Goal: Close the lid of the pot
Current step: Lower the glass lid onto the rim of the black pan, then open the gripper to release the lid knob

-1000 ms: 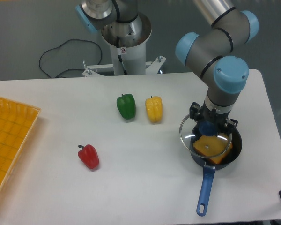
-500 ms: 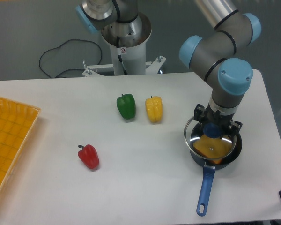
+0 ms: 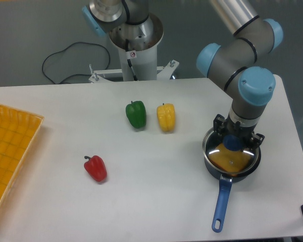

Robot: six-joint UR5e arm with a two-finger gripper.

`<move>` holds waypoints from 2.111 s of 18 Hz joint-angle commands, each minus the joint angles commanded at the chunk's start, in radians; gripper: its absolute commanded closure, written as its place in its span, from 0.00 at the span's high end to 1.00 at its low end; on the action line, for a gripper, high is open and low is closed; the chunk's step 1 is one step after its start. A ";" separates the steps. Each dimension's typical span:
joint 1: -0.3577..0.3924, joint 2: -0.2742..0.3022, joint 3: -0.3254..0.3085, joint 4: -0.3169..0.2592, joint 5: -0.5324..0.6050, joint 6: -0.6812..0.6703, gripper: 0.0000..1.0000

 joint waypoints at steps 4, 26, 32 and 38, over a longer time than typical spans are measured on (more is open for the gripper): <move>0.000 -0.002 0.002 0.002 0.002 0.020 0.50; -0.001 -0.023 0.009 0.028 -0.003 0.018 0.50; -0.001 -0.025 0.011 0.028 -0.003 0.018 0.65; -0.001 -0.025 0.011 0.028 -0.003 0.009 0.93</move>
